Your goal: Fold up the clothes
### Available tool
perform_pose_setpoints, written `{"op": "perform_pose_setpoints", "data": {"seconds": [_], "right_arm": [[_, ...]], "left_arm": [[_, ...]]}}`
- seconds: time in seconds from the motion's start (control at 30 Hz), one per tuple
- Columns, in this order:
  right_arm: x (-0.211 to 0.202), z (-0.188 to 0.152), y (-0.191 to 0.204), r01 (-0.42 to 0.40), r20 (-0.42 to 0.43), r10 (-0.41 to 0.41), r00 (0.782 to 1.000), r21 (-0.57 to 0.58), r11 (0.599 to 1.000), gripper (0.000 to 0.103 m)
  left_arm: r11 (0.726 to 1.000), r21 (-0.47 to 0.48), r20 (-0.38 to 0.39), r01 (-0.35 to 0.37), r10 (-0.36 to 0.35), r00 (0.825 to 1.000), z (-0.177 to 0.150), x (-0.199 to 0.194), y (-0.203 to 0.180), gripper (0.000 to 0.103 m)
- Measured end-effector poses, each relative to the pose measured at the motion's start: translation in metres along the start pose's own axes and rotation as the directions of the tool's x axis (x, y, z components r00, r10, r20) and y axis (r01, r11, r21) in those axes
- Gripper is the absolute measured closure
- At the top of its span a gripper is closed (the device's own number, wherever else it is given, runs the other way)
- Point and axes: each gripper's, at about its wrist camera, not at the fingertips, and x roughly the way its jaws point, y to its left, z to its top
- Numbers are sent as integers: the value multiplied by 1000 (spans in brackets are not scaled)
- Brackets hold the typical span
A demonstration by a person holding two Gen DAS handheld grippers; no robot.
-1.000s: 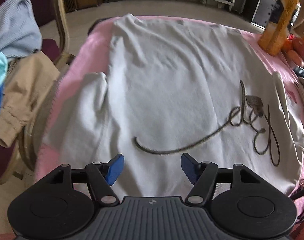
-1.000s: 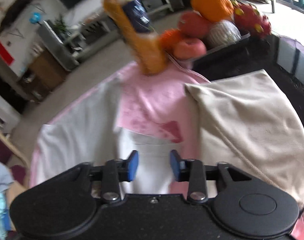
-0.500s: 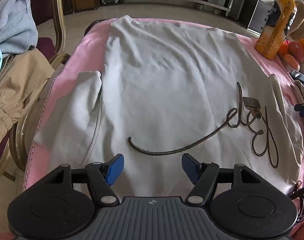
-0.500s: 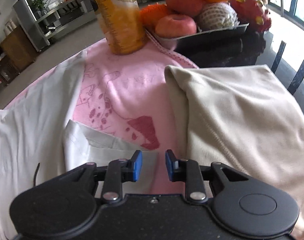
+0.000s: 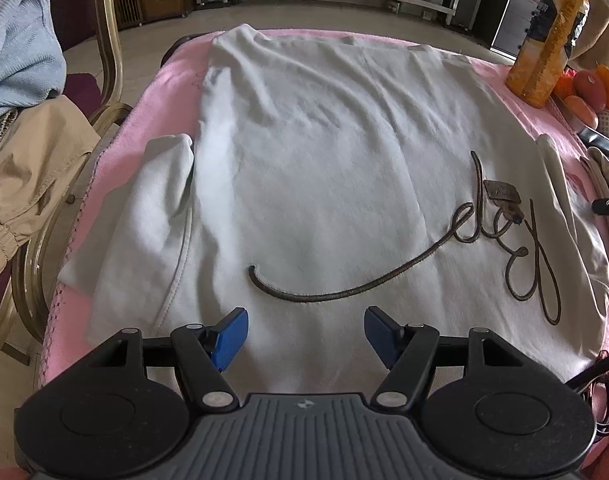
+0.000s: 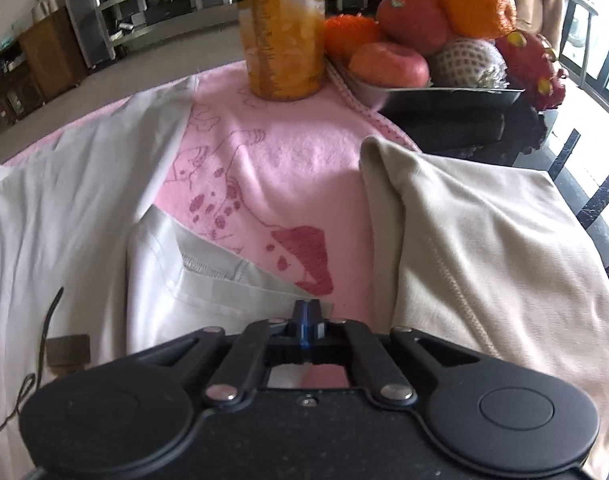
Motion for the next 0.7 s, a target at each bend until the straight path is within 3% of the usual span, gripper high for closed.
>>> {"op": "perform_pose_setpoints", "data": {"seconds": [0.33, 0.43, 0.5, 0.57, 0.7], "right_arm": [[-62, -4, -50, -102, 178, 62, 982, 227, 968, 103], [-59, -4, -63, -144, 163, 106, 981, 245, 959, 102], [-47, -3, -52, -187, 115, 168, 979, 193, 963, 97], [-34, -1, -40, -233, 63, 226, 972, 142, 962, 80], [-9, 1, -8, -165, -11, 166, 986, 38, 986, 77]], "left_arm": [[999, 20, -2, -27, 27, 1000, -5, 1, -3, 36], [999, 28, 1, -29, 29, 1000, -8, 0, -5, 36], [999, 32, 1, -28, 28, 1000, -8, 0, -7, 36], [999, 37, 2, -26, 26, 1000, -8, -1, -9, 36], [999, 40, 13, -21, 21, 1000, -7, -5, -11, 36]]}}
